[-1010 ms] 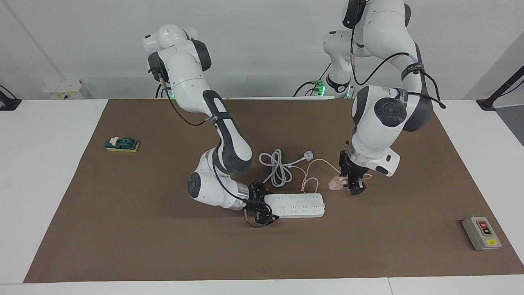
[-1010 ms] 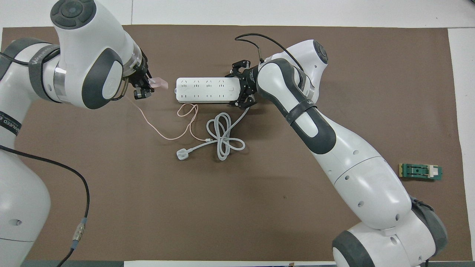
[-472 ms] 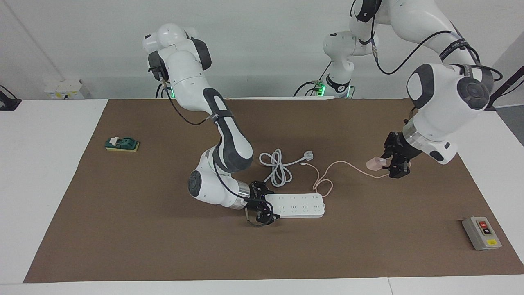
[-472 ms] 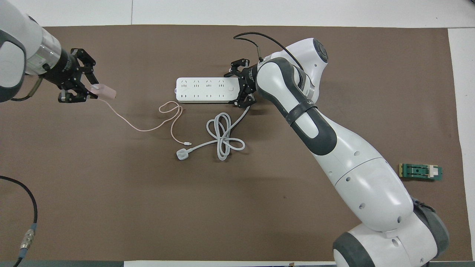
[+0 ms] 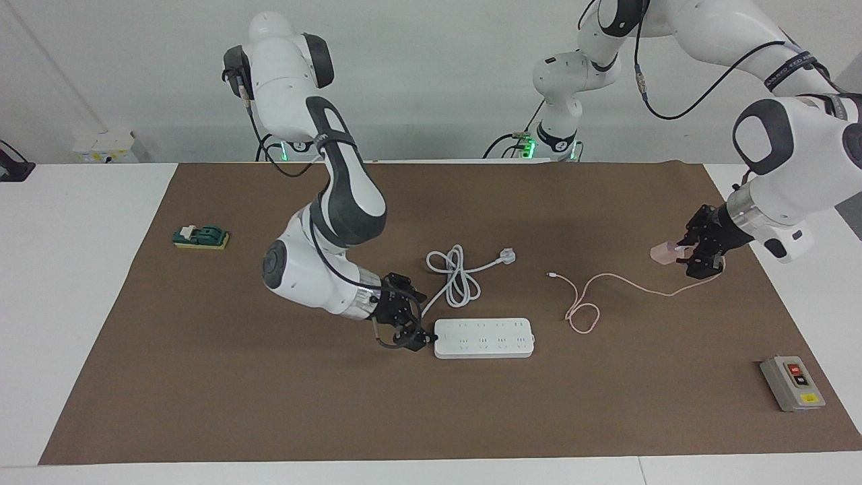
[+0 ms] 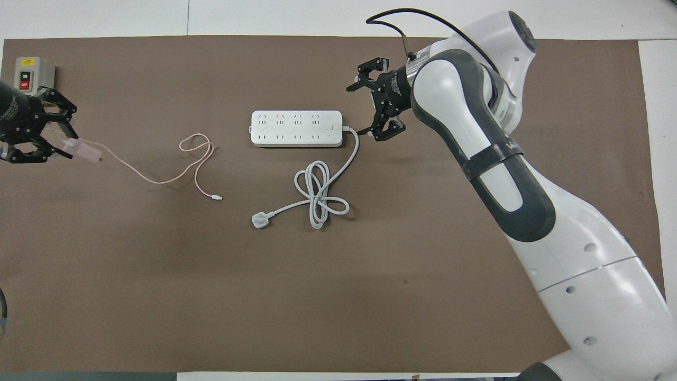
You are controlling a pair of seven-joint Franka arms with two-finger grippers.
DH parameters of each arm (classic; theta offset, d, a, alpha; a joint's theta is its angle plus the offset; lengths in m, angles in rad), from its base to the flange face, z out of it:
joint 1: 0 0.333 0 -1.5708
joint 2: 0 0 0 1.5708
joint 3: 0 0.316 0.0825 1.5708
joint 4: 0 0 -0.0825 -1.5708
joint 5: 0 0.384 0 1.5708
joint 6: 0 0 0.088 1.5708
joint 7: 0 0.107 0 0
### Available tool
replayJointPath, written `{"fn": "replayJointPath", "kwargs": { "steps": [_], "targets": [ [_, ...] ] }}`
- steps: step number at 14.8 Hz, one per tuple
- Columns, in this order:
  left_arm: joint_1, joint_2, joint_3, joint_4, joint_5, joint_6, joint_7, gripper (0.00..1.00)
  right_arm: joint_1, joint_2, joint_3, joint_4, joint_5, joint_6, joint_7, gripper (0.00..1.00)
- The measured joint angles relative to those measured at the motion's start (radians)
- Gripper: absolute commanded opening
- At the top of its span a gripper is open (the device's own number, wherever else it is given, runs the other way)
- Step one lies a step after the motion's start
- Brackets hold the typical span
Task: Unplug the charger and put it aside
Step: 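Lower the charger beside the switch box while the right gripper withdraws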
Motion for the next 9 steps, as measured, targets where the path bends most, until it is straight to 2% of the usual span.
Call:
{"fn": "replayJointPath", "kwargs": {
  "steps": [3, 5, 8, 9],
  "targets": [
    [0.061, -0.002, 0.001, 0.0, 0.0, -0.008, 0.155, 0.0, -0.049, -0.097, -0.013, -0.014, -0.102, -0.134, -0.031, 1.0],
    [0.076, -0.007, 0.001, -0.009, 0.0, -0.006, 0.257, 0.0, -0.084, -0.155, -0.013, -0.018, -0.181, -0.213, -0.117, 1.0],
    [0.076, -0.036, -0.007, -0.091, 0.0, 0.057, 0.366, 0.0, -0.134, -0.23, -0.014, -0.026, -0.285, -0.314, -0.293, 1.0],
    [0.076, -0.05, -0.01, -0.136, 0.0, 0.098, 0.386, 0.08, -0.152, -0.251, -0.015, -0.029, -0.314, -0.344, -0.355, 1.0]
  ]
}}
